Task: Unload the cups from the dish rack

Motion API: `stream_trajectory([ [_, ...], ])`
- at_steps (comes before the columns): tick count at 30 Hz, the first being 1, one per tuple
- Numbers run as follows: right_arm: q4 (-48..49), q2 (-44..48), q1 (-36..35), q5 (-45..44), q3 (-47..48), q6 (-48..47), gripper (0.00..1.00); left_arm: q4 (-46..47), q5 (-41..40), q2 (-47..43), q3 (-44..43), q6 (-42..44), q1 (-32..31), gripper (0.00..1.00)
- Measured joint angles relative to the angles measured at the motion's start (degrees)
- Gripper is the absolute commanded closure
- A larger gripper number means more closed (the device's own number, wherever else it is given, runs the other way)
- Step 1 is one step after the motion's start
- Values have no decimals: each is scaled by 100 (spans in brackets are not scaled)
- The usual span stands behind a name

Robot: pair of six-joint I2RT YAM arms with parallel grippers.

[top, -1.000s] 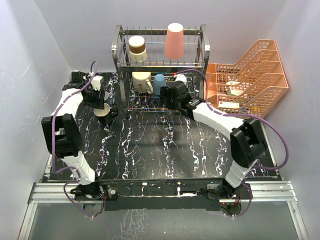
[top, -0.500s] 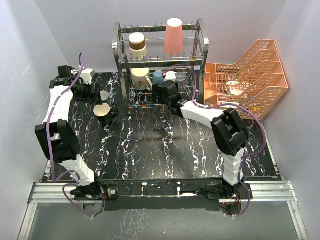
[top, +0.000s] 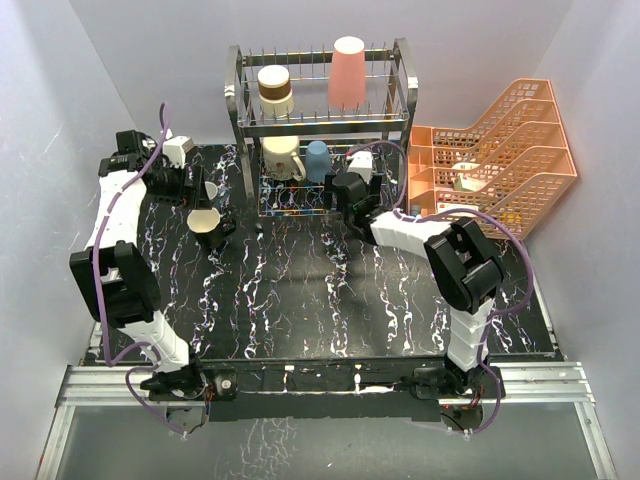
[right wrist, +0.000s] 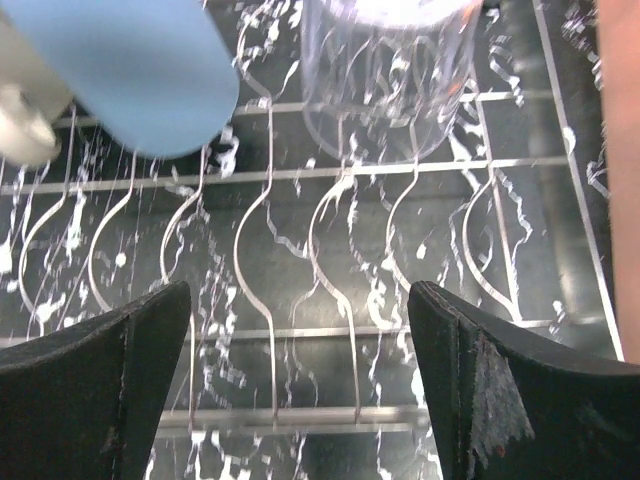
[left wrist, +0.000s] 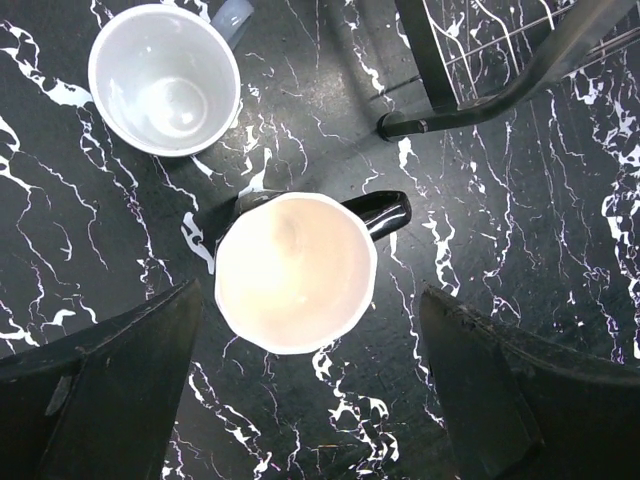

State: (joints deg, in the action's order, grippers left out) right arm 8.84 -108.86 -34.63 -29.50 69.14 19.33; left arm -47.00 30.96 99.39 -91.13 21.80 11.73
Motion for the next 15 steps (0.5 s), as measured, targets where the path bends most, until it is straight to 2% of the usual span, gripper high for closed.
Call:
stream_trajectory([
  [7, 24, -575, 404, -374, 986, -179, 2, 63, 131, -299, 7, -15, 0, 3],
  [15, -116, -1449, 791, -527, 2055, -389, 2, 68, 319, -404, 7, 9, 0, 3],
])
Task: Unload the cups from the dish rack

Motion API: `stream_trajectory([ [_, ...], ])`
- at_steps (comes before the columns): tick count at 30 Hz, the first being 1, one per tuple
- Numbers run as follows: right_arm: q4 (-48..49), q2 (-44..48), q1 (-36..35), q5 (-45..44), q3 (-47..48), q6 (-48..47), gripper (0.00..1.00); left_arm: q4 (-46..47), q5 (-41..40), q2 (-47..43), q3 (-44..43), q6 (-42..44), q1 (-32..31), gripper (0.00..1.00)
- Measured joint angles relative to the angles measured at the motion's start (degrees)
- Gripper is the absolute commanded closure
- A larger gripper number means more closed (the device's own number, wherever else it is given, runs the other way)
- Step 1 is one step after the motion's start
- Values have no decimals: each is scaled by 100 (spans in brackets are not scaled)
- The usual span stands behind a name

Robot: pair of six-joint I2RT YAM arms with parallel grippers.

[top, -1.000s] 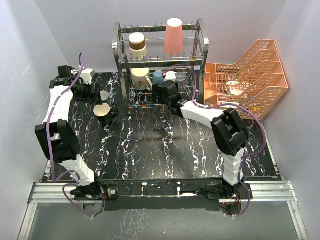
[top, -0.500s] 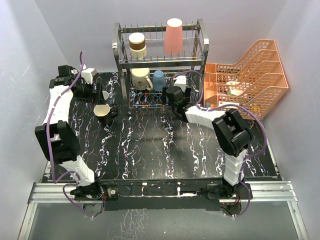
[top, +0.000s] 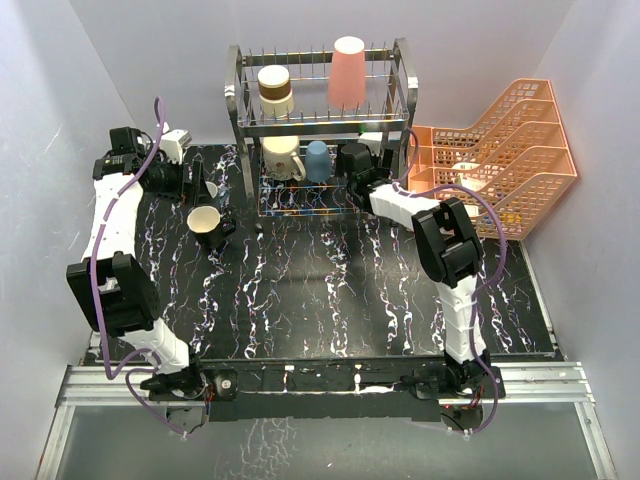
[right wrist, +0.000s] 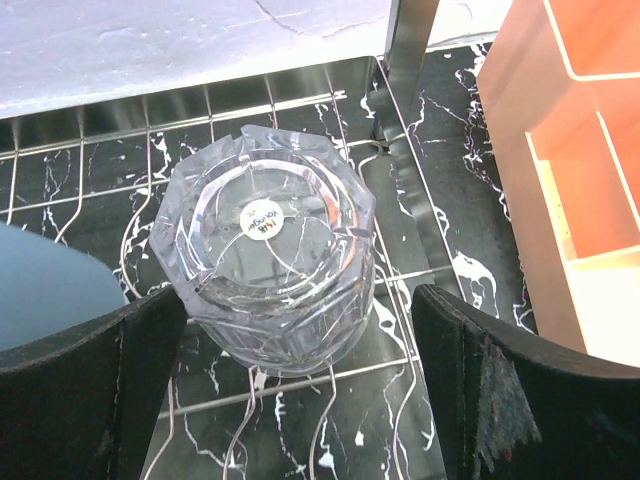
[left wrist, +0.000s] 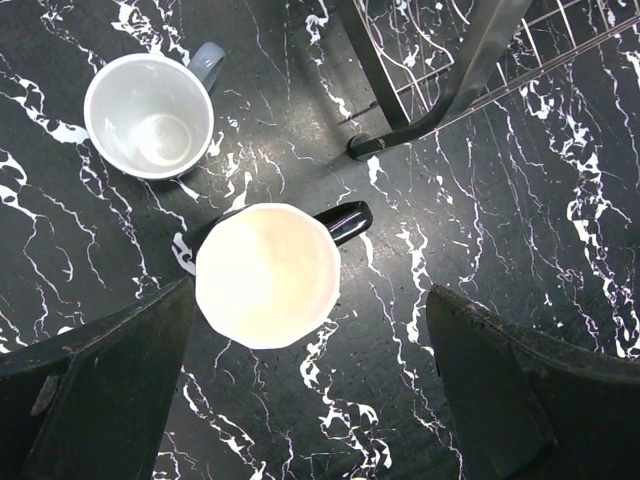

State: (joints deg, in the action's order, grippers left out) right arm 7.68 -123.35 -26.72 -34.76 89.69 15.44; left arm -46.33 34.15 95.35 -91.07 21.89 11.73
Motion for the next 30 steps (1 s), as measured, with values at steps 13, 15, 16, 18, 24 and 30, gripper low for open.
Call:
stream_trajectory([
  [13, 140, -654, 173, 59, 787, -101, 2, -142, 422, -7, 0, 205, 0, 3],
  [15, 168, -745, 173, 68, 925, -107, 3, -216, 455, -20, 0, 278, 0, 3],
  [16, 175, -809, 173, 76, 1003, -109, 5, -240, 472, -28, 0, 321, 0, 3],
  [18, 177, -905, 173, 103, 1137, -122, 10, -306, 505, -50, 0, 409, 0, 3],
  [24, 125, -1003, 164, 164, 1307, -170, 31, -426, 678, -227, 114, 756, 0, 3],
  [30, 339, -861, 107, 129, 990, -282, 57, -518, 981, -577, 494, 1207, 0, 3],
])
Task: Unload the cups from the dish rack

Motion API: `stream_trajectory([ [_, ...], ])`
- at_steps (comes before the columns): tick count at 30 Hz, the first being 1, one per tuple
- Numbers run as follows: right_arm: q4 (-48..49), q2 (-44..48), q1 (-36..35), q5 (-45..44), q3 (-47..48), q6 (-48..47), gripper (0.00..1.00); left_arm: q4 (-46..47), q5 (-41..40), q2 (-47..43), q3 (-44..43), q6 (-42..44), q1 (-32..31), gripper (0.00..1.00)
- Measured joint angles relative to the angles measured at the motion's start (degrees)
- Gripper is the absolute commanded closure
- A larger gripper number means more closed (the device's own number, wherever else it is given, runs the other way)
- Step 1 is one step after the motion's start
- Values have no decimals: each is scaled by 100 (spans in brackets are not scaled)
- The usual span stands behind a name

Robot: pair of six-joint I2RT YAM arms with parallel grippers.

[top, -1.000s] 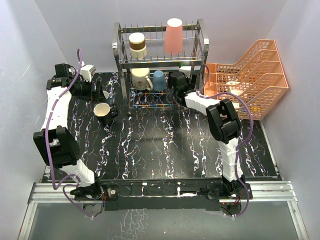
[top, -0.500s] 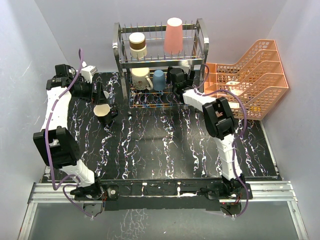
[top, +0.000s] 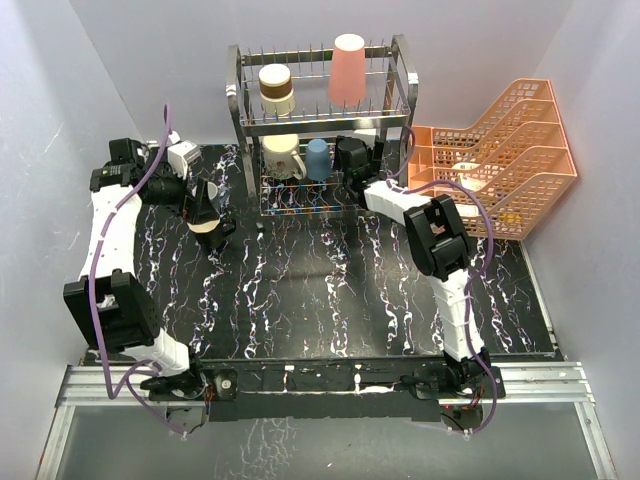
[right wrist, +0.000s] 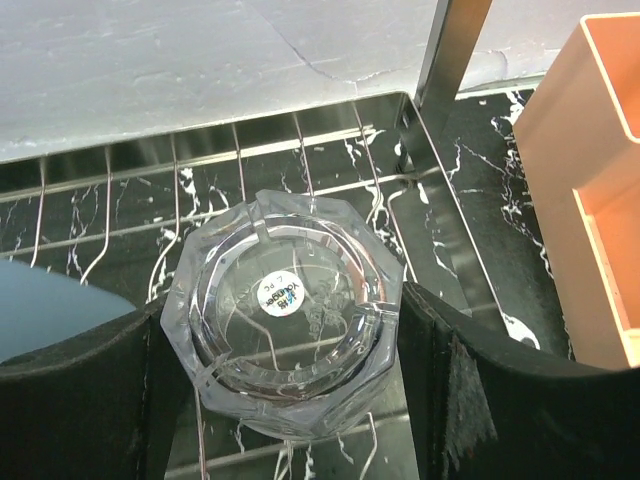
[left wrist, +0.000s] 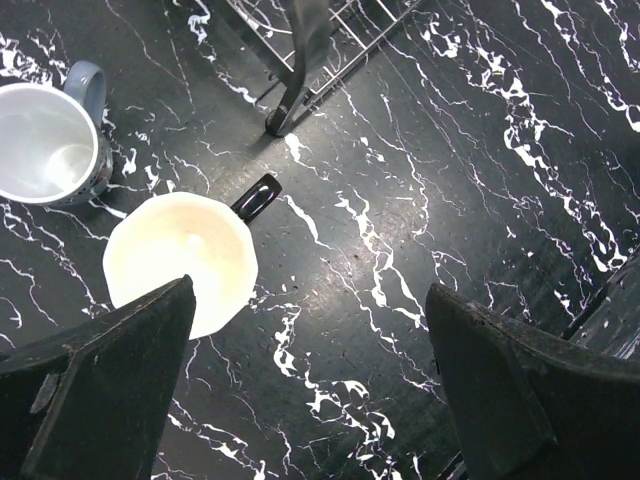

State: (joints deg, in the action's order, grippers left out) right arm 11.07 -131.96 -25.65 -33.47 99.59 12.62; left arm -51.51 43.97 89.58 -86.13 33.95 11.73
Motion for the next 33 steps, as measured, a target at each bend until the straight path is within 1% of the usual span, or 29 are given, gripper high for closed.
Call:
stream_trajectory([
  [2, 39, 168, -55, -7, -229, -63, 65, -46, 92, -70, 44, 160, 0, 3],
  [4, 52, 332, -129, -20, -461, -118, 69, -129, 181, -133, 74, 323, 0, 3],
  [9, 81, 710, -315, -74, -975, -284, 72, -313, 358, -321, 197, 669, 0, 3],
  [12, 76, 935, -391, -116, -1266, -348, 75, -490, 553, -511, 343, 1029, 0, 3],
  [17, 79, 1307, -496, -129, -1759, -339, 78, -560, 824, -966, 763, 1580, -2, 3],
  [21, 59, 1738, -621, -144, -2258, -214, 80, -570, 892, -1320, 1145, 2057, -153, 3],
  [25, 31, 2155, -785, -186, -2629, -35, 82, -157, 686, -1847, 1816, 2186, -776, 3],
  [28, -13, 2479, -962, -247, -2826, 153, 82, 433, 466, -2382, 2437, 2157, -1285, 3],
  [31, -103, 2828, -1137, -269, -2964, 409, 83, 1080, 304, -2752, 2870, 2085, -1521, 3],
  [33, -223, 3123, -1250, -262, -3069, 610, 83, 1506, 225, -2846, 3047, 2009, -1604, 3],
])
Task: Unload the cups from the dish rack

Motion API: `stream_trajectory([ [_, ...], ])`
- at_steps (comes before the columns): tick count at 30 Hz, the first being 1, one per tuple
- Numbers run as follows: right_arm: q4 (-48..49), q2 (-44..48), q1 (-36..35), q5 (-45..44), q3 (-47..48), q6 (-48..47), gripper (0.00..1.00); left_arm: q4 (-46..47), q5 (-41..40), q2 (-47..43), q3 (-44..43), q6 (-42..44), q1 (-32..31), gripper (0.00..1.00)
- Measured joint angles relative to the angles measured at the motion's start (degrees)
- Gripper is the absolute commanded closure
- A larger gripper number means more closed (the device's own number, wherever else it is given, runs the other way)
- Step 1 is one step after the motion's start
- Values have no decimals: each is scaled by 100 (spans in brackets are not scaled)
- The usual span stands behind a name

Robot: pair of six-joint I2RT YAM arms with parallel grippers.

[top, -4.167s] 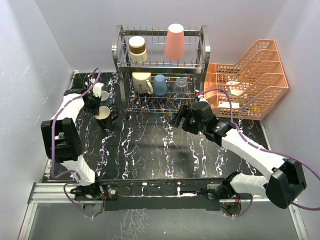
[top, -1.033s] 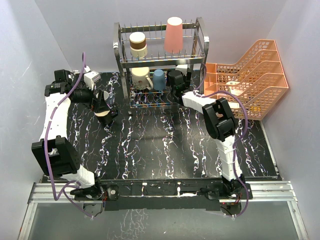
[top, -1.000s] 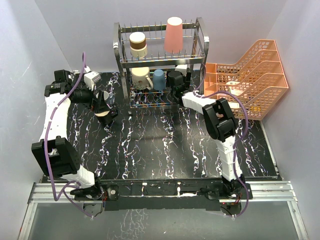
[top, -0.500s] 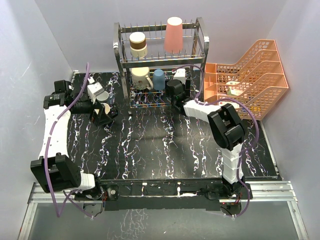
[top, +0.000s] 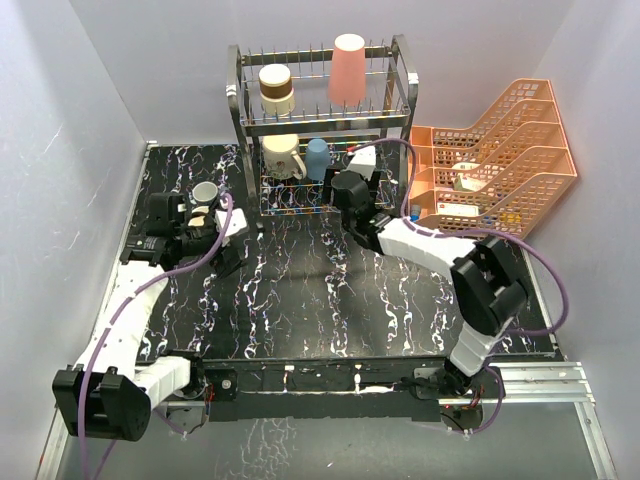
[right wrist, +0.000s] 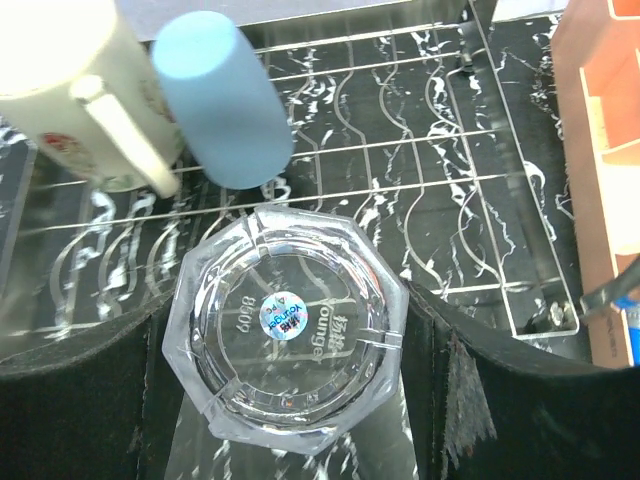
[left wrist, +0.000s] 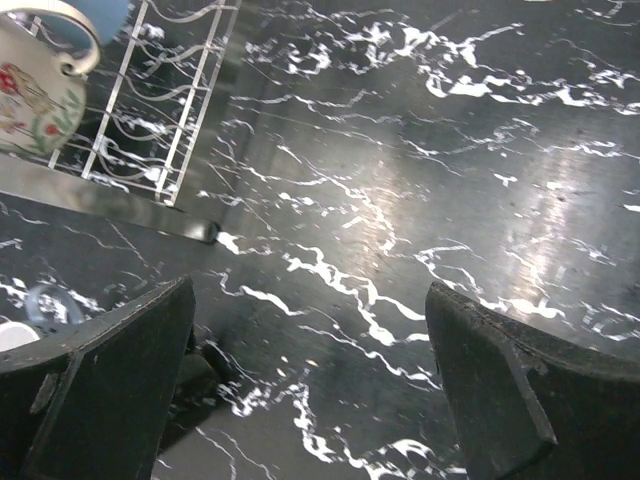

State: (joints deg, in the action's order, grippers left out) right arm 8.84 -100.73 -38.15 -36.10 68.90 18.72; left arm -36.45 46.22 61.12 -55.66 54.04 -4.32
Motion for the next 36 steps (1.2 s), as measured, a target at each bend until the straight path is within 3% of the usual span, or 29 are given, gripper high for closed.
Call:
stream_trajectory([
  [8, -586, 1172, -503, 216, -319, 1047, 85, 1681, -243, -90, 627, -192, -540, 4],
  [20, -1102, 2238, -579, 2745, -1335, 3523, 86, 3340, -256, -1191, 2105, 658, -1154, 10],
  [30, 177, 2271, -708, 4704, -2310, 5637, 88, 3650, -227, -1248, 2111, 704, -1674, 33],
  [36, 1220, 2074, -802, 5193, -2387, 6559, 88, 3626, -308, -1401, 2105, 564, -1845, 63],
])
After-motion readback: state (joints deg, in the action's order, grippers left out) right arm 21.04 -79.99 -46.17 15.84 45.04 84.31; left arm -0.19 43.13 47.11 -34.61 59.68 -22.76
